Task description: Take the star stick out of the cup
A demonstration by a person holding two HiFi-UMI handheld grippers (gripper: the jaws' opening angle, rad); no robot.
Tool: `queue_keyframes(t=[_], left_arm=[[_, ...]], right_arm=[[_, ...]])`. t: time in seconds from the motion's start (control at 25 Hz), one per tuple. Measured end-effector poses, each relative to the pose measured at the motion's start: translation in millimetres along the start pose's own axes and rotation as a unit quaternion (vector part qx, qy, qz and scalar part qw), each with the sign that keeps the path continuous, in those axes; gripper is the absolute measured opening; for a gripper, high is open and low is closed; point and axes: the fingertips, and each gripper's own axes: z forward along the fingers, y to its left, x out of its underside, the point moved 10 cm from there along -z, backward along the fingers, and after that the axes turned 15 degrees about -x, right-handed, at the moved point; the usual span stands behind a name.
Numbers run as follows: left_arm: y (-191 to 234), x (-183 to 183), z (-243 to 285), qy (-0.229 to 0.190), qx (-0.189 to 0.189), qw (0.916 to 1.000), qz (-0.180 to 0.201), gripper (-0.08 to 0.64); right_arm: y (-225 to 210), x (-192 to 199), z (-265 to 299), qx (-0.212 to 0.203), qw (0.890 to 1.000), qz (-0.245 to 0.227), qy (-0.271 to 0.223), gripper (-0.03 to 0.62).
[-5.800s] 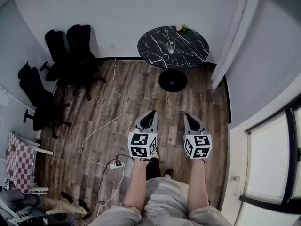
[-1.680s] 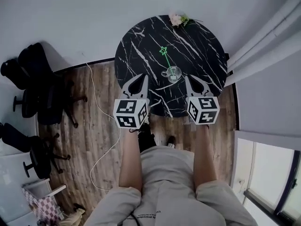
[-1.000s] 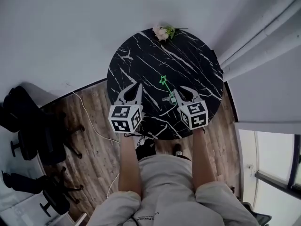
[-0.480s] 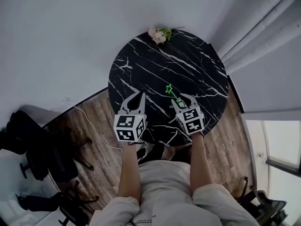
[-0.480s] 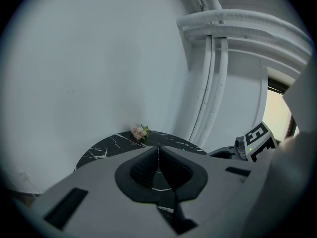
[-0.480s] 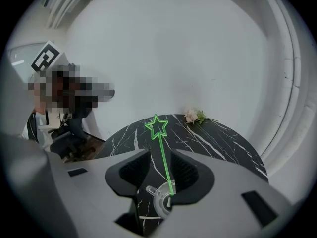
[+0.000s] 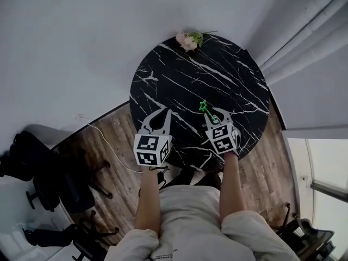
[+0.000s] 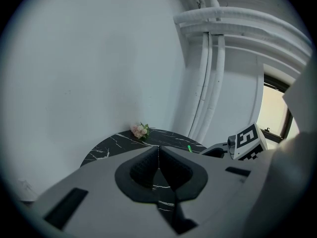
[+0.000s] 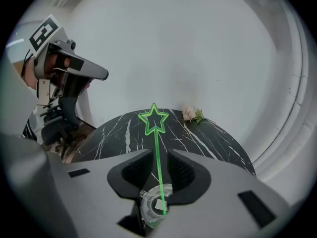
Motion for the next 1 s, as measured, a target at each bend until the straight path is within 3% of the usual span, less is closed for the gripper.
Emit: queue_keyframes(t=[0.56,1.0], left_arm=[[15.3,-3.5,-3.1,-0.001,-0.006,0.9999,0.009,0.023],[5.6,-1.5,-15.3,-0.009,-0.008,0.9999,0.001,0.023]], right_arm=[[-0.6,-5.5,5.3,0.026,1.000,-0.007,0.009,0.044],[2.6,-2.5,-17.4,0.039,0.999,0.007,-0.033,0.040]])
